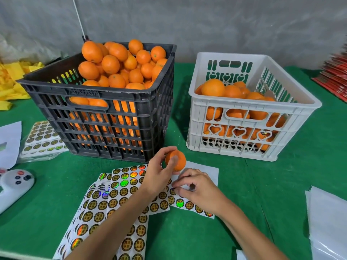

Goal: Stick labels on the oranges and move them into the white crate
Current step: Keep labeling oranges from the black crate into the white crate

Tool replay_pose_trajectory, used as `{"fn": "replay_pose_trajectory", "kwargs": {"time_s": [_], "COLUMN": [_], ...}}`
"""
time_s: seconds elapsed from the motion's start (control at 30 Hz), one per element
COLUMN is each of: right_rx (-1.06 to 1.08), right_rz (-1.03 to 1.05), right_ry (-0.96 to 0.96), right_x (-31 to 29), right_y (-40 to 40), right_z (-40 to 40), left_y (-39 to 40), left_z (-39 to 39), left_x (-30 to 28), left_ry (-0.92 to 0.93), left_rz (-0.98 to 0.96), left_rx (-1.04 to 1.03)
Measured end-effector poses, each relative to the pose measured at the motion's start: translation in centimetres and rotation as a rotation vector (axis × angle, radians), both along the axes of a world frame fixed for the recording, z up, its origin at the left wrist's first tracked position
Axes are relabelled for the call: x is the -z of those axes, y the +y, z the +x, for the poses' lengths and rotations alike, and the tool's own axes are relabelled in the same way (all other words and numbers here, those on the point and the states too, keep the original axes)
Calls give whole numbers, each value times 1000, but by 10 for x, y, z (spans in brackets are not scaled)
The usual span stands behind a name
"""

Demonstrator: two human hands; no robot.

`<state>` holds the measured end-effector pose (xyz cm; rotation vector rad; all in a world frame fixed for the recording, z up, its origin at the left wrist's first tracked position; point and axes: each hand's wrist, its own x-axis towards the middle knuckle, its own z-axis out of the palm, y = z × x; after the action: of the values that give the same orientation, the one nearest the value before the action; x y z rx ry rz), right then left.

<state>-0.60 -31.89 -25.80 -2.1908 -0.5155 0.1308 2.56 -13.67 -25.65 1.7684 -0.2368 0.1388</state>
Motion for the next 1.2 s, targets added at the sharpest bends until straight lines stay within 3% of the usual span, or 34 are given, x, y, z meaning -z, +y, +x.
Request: {"fn": "replay_pose_trajectory", "kwargs": {"time_s": [0.33, 0.63, 0.97, 1.13, 1.2], "right_rx": [-45, -35, -21, 251, 323], "right_rz": [-338, -381, -200, 368, 434], "right_ry": [-261, -329, -451, -181, -160], "right_x": [-2, -4, 2, -9, -10], "right_y": [-8, -17, -13, -10, -9], "right_z": [-1, 2, 1, 4, 6], "left_y": [1, -1, -2, -1, -1], "left_z": [-1, 1, 2, 0, -3], "left_x": [1, 5, 2, 0, -2], "left_ry": [-14, 45, 60, 59, 20], "left_rz": [-56, -109, -131, -96, -20], "left_rx": [11, 38, 35, 63, 62]}}
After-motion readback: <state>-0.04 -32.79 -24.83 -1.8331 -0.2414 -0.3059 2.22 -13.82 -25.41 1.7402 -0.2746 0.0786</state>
